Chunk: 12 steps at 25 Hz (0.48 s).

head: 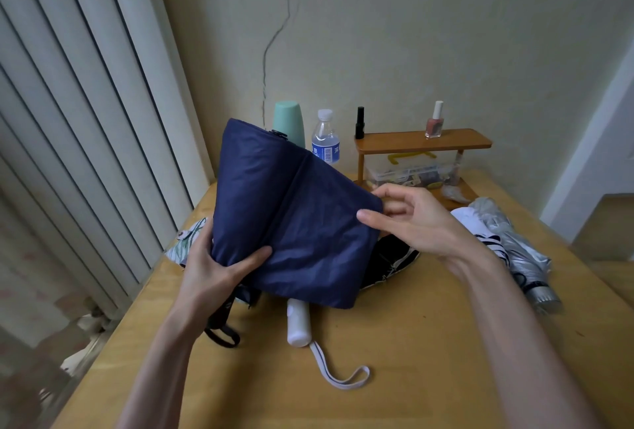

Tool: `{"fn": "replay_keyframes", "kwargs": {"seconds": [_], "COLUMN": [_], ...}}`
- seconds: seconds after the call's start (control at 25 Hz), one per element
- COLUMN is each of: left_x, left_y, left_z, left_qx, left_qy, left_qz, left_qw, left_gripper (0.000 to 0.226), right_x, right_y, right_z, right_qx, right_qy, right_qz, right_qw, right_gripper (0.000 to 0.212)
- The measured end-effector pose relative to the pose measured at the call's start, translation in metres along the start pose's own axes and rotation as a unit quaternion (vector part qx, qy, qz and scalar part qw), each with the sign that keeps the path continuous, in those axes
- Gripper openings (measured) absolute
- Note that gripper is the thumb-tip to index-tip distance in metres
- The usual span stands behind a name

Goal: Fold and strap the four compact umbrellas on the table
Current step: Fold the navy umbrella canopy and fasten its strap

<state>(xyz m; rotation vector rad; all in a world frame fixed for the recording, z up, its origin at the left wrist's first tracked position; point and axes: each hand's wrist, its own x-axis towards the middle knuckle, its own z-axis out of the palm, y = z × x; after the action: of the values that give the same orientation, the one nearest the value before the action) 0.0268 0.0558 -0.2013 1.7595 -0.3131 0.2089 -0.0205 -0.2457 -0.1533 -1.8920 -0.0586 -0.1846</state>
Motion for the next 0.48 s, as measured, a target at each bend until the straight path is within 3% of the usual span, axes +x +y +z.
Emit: {"fn": "replay_keyframes", "kwargs": {"seconds": [0.16, 0.24, 0.32, 0.48], "left_x": [0.005, 0.007, 0.01, 0.013], "left_y": [-0.001, -0.002, -0.004, -0.014], "left_z": [0.004, 0.006, 0.009, 0.01], "left_qx": [-0.015, -0.019, -0.034, -0.03], "left_qy": [0.02, 0.019, 0.004, -0.106], "left_qz": [0.001, 0.006, -0.003, -0.003], "left_qw": [1.0, 1.0, 0.999, 0.994], "left_gripper": [0.08, 0.079, 0.08, 0.134], "right_x": [0.002, 0.002, 0.0, -0.004], "right_y": [-0.008, -0.014, -0.022, -0.064], "right_z": [0.02, 0.025, 0.024, 0.016], "right_qx": [0.147, 0.202, 0.184, 0.122], "right_qy": [0.069, 0.043, 0.018, -0.083], "right_qz": [-0.023, -0.054, -0.101, -0.173], "right_qw": [0.986, 0.977, 0.978, 0.974], "right_gripper": [0.028, 0.032, 0.026, 0.024]}}
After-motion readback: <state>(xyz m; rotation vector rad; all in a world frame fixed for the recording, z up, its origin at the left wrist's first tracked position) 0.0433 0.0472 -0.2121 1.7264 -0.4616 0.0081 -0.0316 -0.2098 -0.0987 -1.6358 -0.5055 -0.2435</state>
